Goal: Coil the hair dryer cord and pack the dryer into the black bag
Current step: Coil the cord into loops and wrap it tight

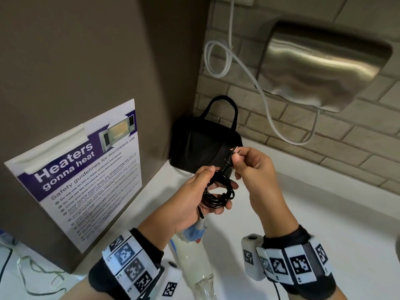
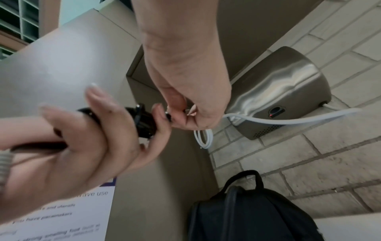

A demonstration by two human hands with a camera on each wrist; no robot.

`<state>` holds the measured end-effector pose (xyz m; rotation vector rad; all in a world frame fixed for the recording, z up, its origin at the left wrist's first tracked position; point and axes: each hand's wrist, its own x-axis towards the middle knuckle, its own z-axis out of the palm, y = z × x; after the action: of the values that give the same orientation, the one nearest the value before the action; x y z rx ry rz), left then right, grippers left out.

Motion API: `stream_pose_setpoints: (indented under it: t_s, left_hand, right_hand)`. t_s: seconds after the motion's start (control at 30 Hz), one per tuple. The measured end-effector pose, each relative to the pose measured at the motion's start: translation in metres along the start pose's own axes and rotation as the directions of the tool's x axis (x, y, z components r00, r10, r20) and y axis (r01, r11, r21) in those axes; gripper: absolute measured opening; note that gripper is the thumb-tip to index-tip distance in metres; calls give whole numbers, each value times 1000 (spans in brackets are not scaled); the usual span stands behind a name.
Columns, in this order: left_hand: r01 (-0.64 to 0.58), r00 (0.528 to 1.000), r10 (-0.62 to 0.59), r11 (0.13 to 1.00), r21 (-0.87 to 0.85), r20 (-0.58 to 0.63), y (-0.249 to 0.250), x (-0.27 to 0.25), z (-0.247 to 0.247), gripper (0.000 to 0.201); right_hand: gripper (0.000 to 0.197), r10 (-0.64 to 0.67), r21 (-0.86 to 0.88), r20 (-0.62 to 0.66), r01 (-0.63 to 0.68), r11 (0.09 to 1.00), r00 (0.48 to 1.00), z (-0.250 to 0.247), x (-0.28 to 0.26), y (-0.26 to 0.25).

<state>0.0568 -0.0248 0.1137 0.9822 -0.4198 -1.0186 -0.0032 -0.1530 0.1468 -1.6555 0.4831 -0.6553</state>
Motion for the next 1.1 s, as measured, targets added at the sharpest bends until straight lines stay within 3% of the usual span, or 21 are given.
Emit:
stream_pose_setpoints:
  t_s: [0.17, 0.27, 0.47, 0.63, 0.77, 0.87, 0.97, 1.1]
  left_hand:
    - [20, 996, -18, 999, 32, -86, -1, -1, -2, 38]
    - [41, 997, -36, 996, 75, -69, -5, -2, 1, 35]
    - [2, 1000, -1, 996, 94, -10, -4, -2, 0, 31]
    - [-9, 998, 2, 995, 103, 59, -3, -5, 4, 17]
    - [-25, 999, 18, 987, 156, 44, -4, -2, 0, 22]
    - [-29, 1000, 26, 968, 249, 14, -4, -4, -5, 37]
    - [-14, 995, 52, 926, 376, -89, -8, -7, -6, 43]
    - [-76, 946, 204, 895, 439, -252, -16, -4, -5, 49]
  right_hand:
    - [17, 63, -44, 215, -55, 998, 975, -5, -4, 10]
    - [6, 54, -71, 150, -44, 997, 987, -3, -7, 13]
    - [5, 39, 9, 110, -40, 999, 993, -12, -2, 9]
    - [15, 108, 189, 90, -123, 974, 990, -22, 7, 10]
    - [22, 134, 130, 124, -150, 980, 983, -27, 6, 12]
    - [26, 179, -81, 273, -163, 983, 945, -39, -1, 13]
    - [30, 256, -249, 435, -158, 956, 863, -47, -12, 14]
    - [25, 346, -334, 539, -182, 925, 768, -46, -19, 12]
